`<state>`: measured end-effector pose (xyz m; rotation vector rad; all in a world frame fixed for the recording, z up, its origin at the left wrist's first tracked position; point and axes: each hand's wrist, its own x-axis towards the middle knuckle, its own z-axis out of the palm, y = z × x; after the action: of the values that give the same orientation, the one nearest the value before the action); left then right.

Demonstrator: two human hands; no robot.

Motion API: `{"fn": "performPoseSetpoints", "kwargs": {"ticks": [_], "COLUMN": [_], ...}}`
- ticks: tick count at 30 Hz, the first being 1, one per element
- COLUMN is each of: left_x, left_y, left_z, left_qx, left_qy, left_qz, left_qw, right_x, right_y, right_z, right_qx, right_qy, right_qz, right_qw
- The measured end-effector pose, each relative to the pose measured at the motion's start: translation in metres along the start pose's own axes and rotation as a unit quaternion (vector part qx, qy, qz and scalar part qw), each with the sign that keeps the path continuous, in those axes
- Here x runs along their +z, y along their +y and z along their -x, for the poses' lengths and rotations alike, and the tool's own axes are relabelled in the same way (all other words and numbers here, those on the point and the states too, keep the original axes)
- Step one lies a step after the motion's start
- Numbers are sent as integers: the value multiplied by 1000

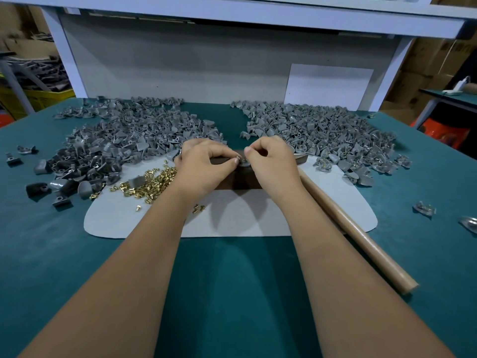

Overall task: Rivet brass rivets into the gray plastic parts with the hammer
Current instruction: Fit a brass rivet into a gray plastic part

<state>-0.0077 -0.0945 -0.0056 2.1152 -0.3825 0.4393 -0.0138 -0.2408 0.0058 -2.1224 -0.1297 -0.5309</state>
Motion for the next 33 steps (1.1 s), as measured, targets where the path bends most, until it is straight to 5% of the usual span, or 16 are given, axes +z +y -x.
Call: {"fn": "performPoseSetpoints", "kwargs": {"ticks": [9, 33], "left_x": [1, 3], "left_y": [-2, 1], "left_z": [0, 0], "left_qx": [-13, -37], "left_qy": [9, 2], "left_qz": [-7, 33], "left_qw": [1000, 999], "right_x": [-1, 6], "right_y": [1, -4], "right_z": [0, 1], "right_qx": [-67, -43], "right_qy": [3, 16], "right_qz": [82, 133], "right_qw": [994, 990]}}
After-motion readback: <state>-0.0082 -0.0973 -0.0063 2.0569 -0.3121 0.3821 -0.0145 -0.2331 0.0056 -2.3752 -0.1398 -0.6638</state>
